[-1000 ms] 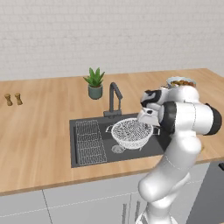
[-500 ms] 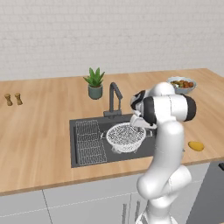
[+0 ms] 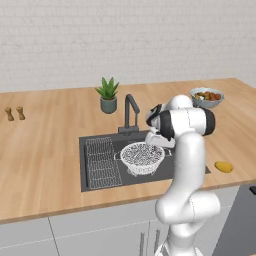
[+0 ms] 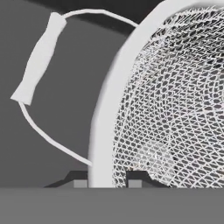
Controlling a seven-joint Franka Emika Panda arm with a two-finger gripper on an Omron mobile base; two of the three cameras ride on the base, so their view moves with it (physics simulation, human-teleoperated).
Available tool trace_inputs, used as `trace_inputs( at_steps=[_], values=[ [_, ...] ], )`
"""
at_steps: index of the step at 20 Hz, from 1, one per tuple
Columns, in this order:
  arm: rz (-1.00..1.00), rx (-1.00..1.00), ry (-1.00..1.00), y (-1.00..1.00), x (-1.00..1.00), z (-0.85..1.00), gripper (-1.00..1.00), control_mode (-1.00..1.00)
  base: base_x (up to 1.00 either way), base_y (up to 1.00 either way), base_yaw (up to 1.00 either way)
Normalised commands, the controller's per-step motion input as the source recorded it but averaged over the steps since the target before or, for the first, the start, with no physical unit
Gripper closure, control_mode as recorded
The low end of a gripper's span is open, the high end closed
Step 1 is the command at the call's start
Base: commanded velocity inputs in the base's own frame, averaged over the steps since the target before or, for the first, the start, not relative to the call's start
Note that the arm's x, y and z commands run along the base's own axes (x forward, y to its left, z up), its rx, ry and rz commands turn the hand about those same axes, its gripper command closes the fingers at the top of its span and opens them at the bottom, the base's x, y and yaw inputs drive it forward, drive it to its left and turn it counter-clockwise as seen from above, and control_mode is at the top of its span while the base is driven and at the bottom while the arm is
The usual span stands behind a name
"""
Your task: Put the colander in the sink, put the mango in the colander, and turn on the sink faucet and pour water over the colander.
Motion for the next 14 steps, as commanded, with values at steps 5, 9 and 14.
trace_inputs(
  at_steps=[5,9,14],
  values=[
    [0.12,0.04,0.0,0.25,0.22,-0.26,1.0,-1.0,0.0,0.0,0.0],
    [0.07,0.04,-0.01,0.27,-0.09,-0.18,1.0,-1.0,0.0,0.0,0.0],
    [0.01,0.0,-0.12,0.04,-0.42,-0.22,1.0,-1.0,0.0,0.0,0.0]
  ],
)
